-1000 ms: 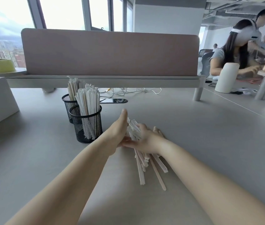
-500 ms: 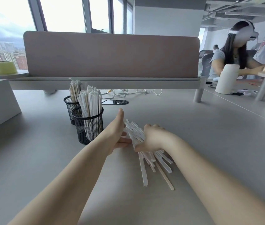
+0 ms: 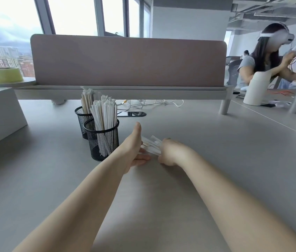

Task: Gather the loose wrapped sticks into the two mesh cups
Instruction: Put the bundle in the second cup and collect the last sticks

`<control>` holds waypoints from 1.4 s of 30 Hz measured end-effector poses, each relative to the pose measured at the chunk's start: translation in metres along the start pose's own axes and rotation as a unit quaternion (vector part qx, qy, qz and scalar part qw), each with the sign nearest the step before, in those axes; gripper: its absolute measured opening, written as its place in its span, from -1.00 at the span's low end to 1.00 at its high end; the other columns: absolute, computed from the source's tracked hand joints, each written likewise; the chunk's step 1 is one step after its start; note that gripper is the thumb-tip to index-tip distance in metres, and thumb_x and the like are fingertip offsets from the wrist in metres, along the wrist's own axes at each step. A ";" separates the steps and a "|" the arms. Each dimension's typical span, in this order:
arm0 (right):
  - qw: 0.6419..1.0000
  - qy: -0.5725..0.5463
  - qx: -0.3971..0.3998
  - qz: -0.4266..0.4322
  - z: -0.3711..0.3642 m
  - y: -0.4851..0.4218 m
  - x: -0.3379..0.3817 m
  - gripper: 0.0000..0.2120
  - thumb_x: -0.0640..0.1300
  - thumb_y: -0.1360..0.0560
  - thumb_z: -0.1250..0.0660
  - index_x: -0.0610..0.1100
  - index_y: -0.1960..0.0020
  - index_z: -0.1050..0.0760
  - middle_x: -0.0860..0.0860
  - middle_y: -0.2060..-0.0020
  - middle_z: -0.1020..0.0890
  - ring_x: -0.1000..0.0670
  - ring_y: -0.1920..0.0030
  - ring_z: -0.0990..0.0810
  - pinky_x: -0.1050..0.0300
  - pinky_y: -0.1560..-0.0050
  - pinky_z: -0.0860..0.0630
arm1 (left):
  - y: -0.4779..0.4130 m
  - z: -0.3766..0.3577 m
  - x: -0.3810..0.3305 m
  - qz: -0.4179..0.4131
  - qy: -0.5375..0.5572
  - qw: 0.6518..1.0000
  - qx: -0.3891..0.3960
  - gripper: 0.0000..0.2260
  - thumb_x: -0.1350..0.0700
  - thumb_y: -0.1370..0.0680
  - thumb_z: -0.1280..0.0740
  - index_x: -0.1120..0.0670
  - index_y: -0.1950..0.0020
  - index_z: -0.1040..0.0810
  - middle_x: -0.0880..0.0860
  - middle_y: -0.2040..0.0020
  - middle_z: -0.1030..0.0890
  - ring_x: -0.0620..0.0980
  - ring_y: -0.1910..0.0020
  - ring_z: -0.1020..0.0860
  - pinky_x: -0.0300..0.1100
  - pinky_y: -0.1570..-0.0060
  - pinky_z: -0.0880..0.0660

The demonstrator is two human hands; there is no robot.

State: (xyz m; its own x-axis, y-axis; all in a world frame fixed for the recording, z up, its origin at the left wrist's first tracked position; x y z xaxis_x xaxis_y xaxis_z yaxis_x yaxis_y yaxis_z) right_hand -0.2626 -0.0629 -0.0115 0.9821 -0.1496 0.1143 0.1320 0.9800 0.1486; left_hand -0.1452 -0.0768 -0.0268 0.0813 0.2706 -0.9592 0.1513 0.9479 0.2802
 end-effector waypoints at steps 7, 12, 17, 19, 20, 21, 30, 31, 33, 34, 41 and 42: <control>1.000 0.004 -0.012 -0.002 -0.005 -0.004 0.000 -0.62 -0.24 -0.56 -0.18 -0.31 -0.35 -0.33 -0.21 -0.29 -0.46 -0.21 -0.27 -0.48 0.09 -0.13 -0.45 | -0.002 0.001 -0.002 -0.015 0.006 1.000 -0.019 -0.41 -0.31 -0.59 0.00 0.17 -0.24 -0.45 0.16 -0.08 -0.53 0.09 0.15 -0.58 -0.09 0.07 -0.52; 1.000 0.005 -0.023 -0.009 -0.009 -0.007 0.001 -0.57 -0.25 -0.55 -0.17 -0.32 -0.39 -0.25 -0.28 -0.32 -0.38 -0.29 -0.30 -0.41 -0.01 -0.21 -0.42 | -0.005 0.009 -0.003 -0.014 0.007 0.999 -0.041 -0.42 -0.30 -0.59 0.00 0.17 -0.16 -0.48 0.16 -0.09 -0.51 0.12 0.03 -0.54 -0.12 0.07 -0.49; 0.999 -0.029 -0.024 0.008 -0.011 -0.007 0.002 -0.62 -0.23 -0.55 -0.18 -0.32 -0.33 -0.27 -0.29 -0.28 -0.44 -0.29 -0.28 -0.45 0.04 -0.12 -0.42 | -0.009 0.012 -0.004 -0.030 0.030 0.997 -0.062 -0.44 -0.26 -0.62 0.00 0.15 -0.30 -0.46 0.07 0.02 -0.51 0.09 -0.04 -0.54 -0.12 -0.01 -0.47; 0.999 -0.042 -0.013 0.025 -0.007 -0.005 0.002 -0.63 -0.21 -0.57 -0.16 -0.33 -0.33 -0.29 -0.26 -0.27 -0.46 -0.25 -0.24 -0.48 0.11 0.03 -0.37 | -0.008 0.014 -0.006 -0.042 0.032 0.996 -0.078 -0.46 -0.24 -0.63 0.01 0.13 -0.35 -0.42 0.02 0.06 -0.47 0.09 -0.02 -0.53 -0.12 -0.10 -0.44; 0.998 -0.050 -0.006 0.033 -0.004 -0.005 0.002 -0.65 -0.20 -0.58 -0.15 -0.33 -0.32 -0.30 -0.25 -0.26 -0.48 -0.23 -0.18 -0.51 0.15 0.12 -0.35 | -0.008 0.015 -0.007 -0.046 0.036 0.994 -0.089 -0.48 -0.23 -0.63 0.00 0.11 -0.34 -0.41 0.01 0.10 -0.47 0.08 0.02 -0.53 -0.12 -0.11 -0.44; 0.997 -0.058 0.004 0.040 -0.001 -0.004 0.000 -0.69 -0.19 -0.59 -0.15 -0.31 -0.28 -0.33 -0.25 -0.23 -0.50 -0.21 -0.09 -0.53 0.14 0.22 -0.35 | -0.009 0.017 -0.007 -0.047 0.043 0.993 -0.098 -0.51 -0.23 -0.62 -0.02 0.09 -0.33 -0.39 0.02 0.09 -0.48 0.08 0.02 -0.54 -0.10 -0.13 -0.46; 0.982 -0.168 0.060 0.069 0.008 0.000 -0.008 -0.81 -0.14 -0.54 -0.15 -0.24 0.07 -0.46 -0.22 0.18 -0.62 -0.11 0.25 -0.51 0.12 0.19 -0.38 | -0.012 0.010 0.001 -0.023 0.094 0.992 -0.080 -0.66 -0.12 -0.64 -0.11 0.13 -0.22 -0.37 0.06 0.14 -0.43 0.06 0.15 -0.54 -0.03 -0.10 -0.52; 0.980 -0.173 0.066 0.072 0.006 0.000 -0.008 -0.81 -0.14 -0.53 -0.16 -0.25 0.08 -0.47 -0.20 0.21 -0.61 -0.11 0.27 -0.50 0.12 0.19 -0.38 | -0.012 0.008 0.003 -0.015 0.109 0.992 -0.068 -0.70 -0.09 -0.65 -0.11 0.13 -0.16 -0.39 0.06 0.14 -0.44 0.10 0.10 -0.54 -0.04 -0.09 -0.51; 0.972 -0.205 0.078 0.082 0.003 0.000 -0.006 -0.83 -0.18 -0.52 -0.16 -0.25 0.14 -0.45 -0.16 0.26 -0.57 -0.08 0.36 -0.47 0.16 0.25 -0.39 | -0.012 0.005 0.005 -0.011 0.121 0.991 -0.054 -0.81 0.05 -0.66 -0.12 0.12 -0.05 -0.46 0.07 0.14 -0.47 0.14 0.03 -0.54 -0.05 -0.10 -0.50; 0.966 -0.227 0.085 0.085 0.002 0.000 -0.005 -0.84 -0.21 -0.53 -0.15 -0.23 0.19 -0.42 -0.13 0.27 -0.57 -0.04 0.40 -0.45 0.19 0.30 -0.39 | -0.011 0.005 0.004 -0.018 0.121 0.991 -0.052 -0.84 0.15 -0.66 -0.12 0.09 0.02 -0.47 0.06 0.14 -0.48 0.12 0.05 -0.54 -0.05 -0.12 -0.49; 0.937 -0.304 0.139 0.101 -0.007 -0.006 -0.006 -0.85 -0.20 -0.41 -0.28 -0.26 0.06 -0.45 -0.20 0.20 -0.50 -0.09 0.29 -0.44 0.20 0.40 -0.39 | -0.021 0.011 0.013 -0.050 0.037 0.997 -0.052 -0.80 0.35 -0.52 -0.28 0.14 0.22 -0.60 0.16 0.11 -0.60 0.04 0.10 -0.53 -0.19 0.03 -0.51; 0.933 -0.312 0.147 0.103 -0.008 -0.007 -0.008 -0.86 -0.22 -0.40 -0.30 -0.24 0.06 -0.45 -0.19 0.23 -0.47 -0.06 0.33 -0.42 0.20 0.42 -0.37 | -0.024 0.015 0.013 -0.064 0.016 0.995 -0.070 -0.82 0.32 -0.49 -0.33 0.13 0.26 -0.62 0.16 0.15 -0.61 0.05 0.12 -0.54 -0.14 0.03 -0.51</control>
State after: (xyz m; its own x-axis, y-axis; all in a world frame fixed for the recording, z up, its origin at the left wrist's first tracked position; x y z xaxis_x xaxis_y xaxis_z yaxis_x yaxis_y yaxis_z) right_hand -0.2699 -0.0677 -0.0211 0.7017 -0.0994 0.7055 -0.1824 0.9321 0.3128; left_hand -0.1334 -0.0985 -0.0458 0.0390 0.1497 -0.9880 0.0198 0.9884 0.1506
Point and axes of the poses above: each hand's wrist, its own y-axis away from the middle knuckle, its own z-axis out of the back of the hand, x = y × z, the point moved 7 cm from there along -y, towards the middle knuckle
